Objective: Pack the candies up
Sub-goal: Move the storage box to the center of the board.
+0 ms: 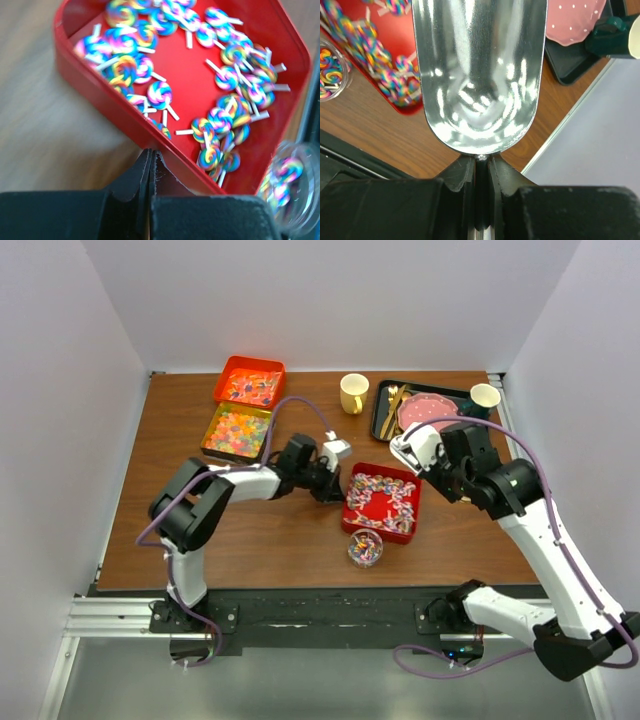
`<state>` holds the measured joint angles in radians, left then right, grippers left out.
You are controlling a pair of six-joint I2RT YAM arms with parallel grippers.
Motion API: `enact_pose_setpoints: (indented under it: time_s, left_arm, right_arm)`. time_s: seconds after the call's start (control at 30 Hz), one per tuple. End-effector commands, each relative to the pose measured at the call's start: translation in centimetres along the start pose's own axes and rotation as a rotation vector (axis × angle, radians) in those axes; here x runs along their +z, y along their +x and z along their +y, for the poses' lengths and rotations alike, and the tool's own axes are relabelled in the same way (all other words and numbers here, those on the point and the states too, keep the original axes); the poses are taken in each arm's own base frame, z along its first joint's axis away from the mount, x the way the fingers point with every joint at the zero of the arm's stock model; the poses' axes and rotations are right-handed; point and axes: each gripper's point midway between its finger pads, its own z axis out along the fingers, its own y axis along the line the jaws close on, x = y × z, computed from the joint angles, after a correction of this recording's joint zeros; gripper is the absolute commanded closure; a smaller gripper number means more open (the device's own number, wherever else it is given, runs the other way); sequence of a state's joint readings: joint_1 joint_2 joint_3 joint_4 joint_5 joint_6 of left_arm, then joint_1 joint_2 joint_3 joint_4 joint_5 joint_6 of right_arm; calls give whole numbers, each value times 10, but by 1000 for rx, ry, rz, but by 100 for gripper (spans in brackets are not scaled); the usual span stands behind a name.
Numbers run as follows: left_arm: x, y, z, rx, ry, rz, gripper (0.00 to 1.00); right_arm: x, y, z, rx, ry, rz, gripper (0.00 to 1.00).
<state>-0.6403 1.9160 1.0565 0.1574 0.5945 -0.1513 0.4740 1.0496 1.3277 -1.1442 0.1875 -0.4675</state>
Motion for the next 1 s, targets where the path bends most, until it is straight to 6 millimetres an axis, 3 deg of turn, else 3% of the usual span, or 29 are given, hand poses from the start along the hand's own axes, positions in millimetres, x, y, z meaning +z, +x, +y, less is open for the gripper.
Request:
enact_pose_setpoints:
  time_s: [0.0, 0.13, 0.23, 0.27, 0.33, 0.37, 0.4, 0.43, 0.47, 0.57, 0.6, 0.67, 0.7, 0.73, 0.87, 0.97]
  left_arm:
    - [37, -42, -52, 82, 122, -60, 100]
    - [49, -56, -57, 152, 93, -71, 100]
    - [31, -70, -46, 268, 10, -74, 96]
    - [18, -80, -50, 326, 8, -88, 80]
    - [-5, -75, -36, 378, -37, -33, 57]
    - [-23, -85, -31, 405, -85, -49, 43]
    - [-41, -84, -8, 390, -145, -30, 38]
    - [-60, -94, 5, 409, -209, -47, 32]
    - [-86, -101, 45, 373, -342, -55, 26]
    - [-148, -110, 112, 310, -580, -36, 23]
    - [-163, -116, 124, 289, -628, -31, 23]
    - [-182, -108, 159, 209, -720, 13, 23]
    - [-187, -110, 165, 176, -739, 36, 23]
    - [-178, -95, 179, 127, -731, 81, 23]
    - [-175, -74, 215, 30, -759, 120, 27]
    - [-162, -64, 229, 0, -742, 141, 30]
  right_arm:
    - [-7, 1, -7, 80, 27, -43, 100]
    - [-10, 7, -5, 99, 23, -53, 100]
    - [-11, 8, -4, 101, 22, -69, 100]
    - [-10, 6, -4, 101, 23, -78, 100]
    - [-10, 6, 0, 102, 9, -88, 100]
    - [-8, 5, 2, 101, -4, -93, 100]
    - [-5, 5, 5, 100, -16, -94, 100]
    - [-3, 4, 9, 97, -38, -100, 100]
    - [2, 1, 10, 97, -51, -100, 100]
    - [16, -7, 13, 99, -94, -74, 100]
    - [13, -16, 9, 100, -94, -90, 100]
    - [24, -23, 8, 94, -122, -57, 100]
    - [23, -32, 3, 93, -118, -65, 100]
    - [25, -36, 1, 88, -118, -64, 100]
    - [33, -50, -11, 60, -100, -55, 100]
    - [34, -60, -17, 19, -97, -80, 100]
